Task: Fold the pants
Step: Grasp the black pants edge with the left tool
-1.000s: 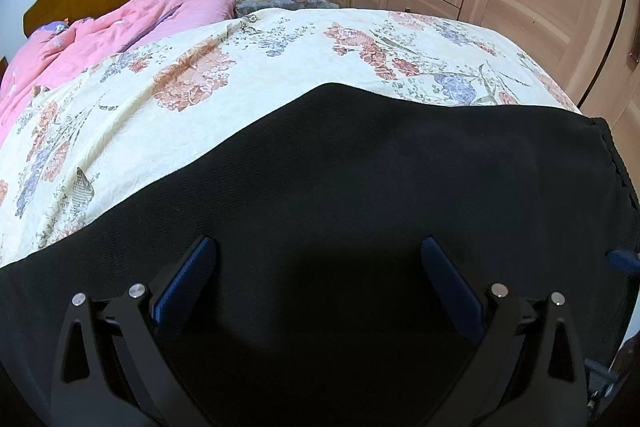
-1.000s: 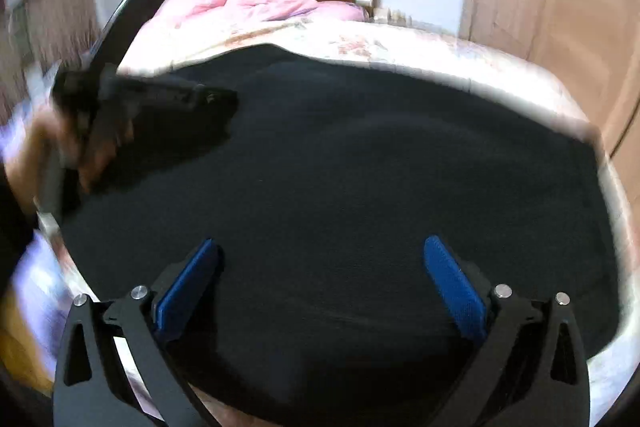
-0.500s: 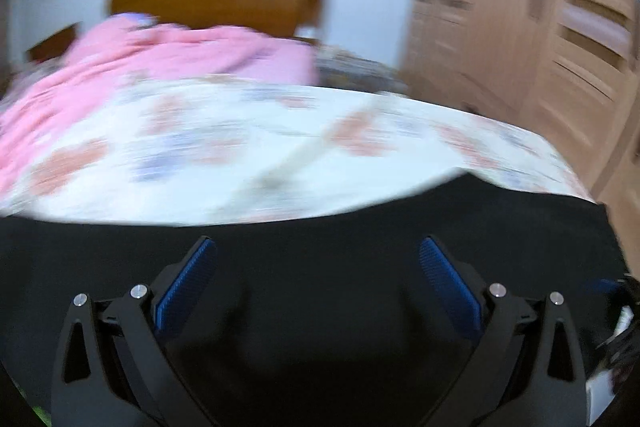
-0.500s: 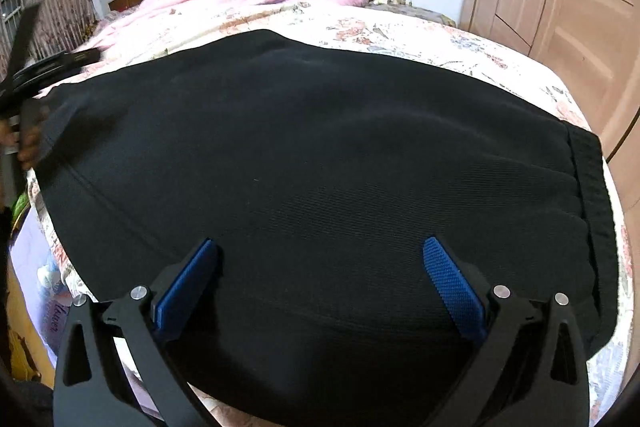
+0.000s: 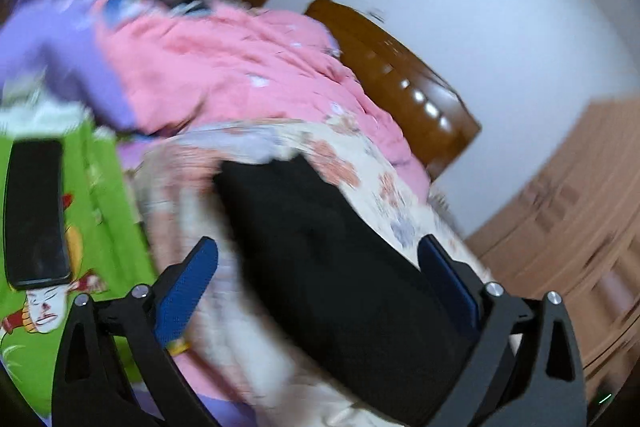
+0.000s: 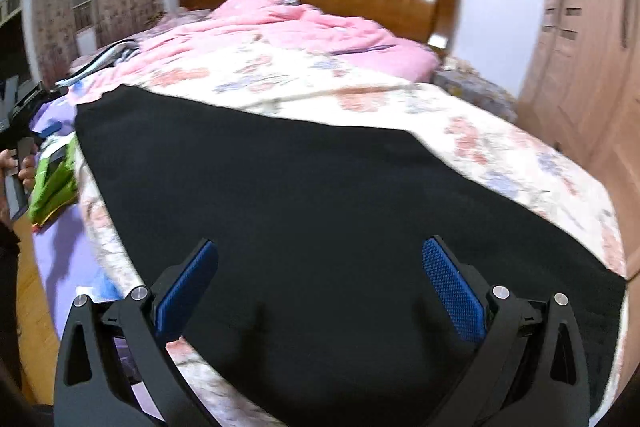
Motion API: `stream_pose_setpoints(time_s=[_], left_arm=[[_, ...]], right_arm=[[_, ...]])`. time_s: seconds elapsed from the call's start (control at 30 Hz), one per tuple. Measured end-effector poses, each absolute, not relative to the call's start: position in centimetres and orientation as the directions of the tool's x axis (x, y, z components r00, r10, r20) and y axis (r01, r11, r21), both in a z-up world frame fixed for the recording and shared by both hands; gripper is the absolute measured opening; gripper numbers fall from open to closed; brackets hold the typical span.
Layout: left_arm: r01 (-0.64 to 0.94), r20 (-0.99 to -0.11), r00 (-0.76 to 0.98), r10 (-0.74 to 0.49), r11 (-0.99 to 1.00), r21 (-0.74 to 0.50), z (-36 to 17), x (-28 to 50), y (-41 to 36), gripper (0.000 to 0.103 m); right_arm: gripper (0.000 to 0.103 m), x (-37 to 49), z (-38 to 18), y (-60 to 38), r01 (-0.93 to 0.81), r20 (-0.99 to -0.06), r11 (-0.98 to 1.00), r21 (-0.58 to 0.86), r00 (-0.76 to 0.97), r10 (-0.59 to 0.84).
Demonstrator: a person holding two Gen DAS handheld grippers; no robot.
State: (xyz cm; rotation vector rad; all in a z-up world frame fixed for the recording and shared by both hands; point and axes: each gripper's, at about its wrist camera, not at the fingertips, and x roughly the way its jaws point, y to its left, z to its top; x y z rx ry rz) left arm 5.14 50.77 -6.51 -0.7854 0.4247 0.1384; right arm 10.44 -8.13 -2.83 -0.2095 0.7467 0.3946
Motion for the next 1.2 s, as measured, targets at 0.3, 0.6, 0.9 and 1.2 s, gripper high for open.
stream_pose_setpoints(time_s=[0.3, 0.6, 0.9, 1.2], left_arm=[[-0.227, -0.412, 0.892, -0.185, 0.604, -0.764, -9.0, 5.6, 53.6, 0.073], [-0.268, -0.460, 0.870, -0.176, 0.614, -0.742, -10.6, 9.1, 53.3, 0.059], [-0.330, -0.519, 0.849, -0.097, 0.670, -0.665, -10.6, 10.2, 53.0, 0.052], [-0.389, -0.577, 0.815, 0.059, 0.793, -0.468, -9.1, 11.1, 50.3, 0.044]], right_arm=[[0.098, 10.5, -4.2, -5.0, -0.476, -0.730, 0.879, -0.006, 0.603, 0.322], [0.098, 11.5, -4.1, -3.0, -0.511, -0.729, 0.859, 0.012, 0.584, 0.358], [0.098, 17.2, -3.3, 8.8, -0.667, -0.739, 0.739, 0.099, 0.448, 0.503], [0.099, 20.2, -6.0, 22.9, -0.729, -0.788, 0.681, 0.077, 0.374, 0.489]])
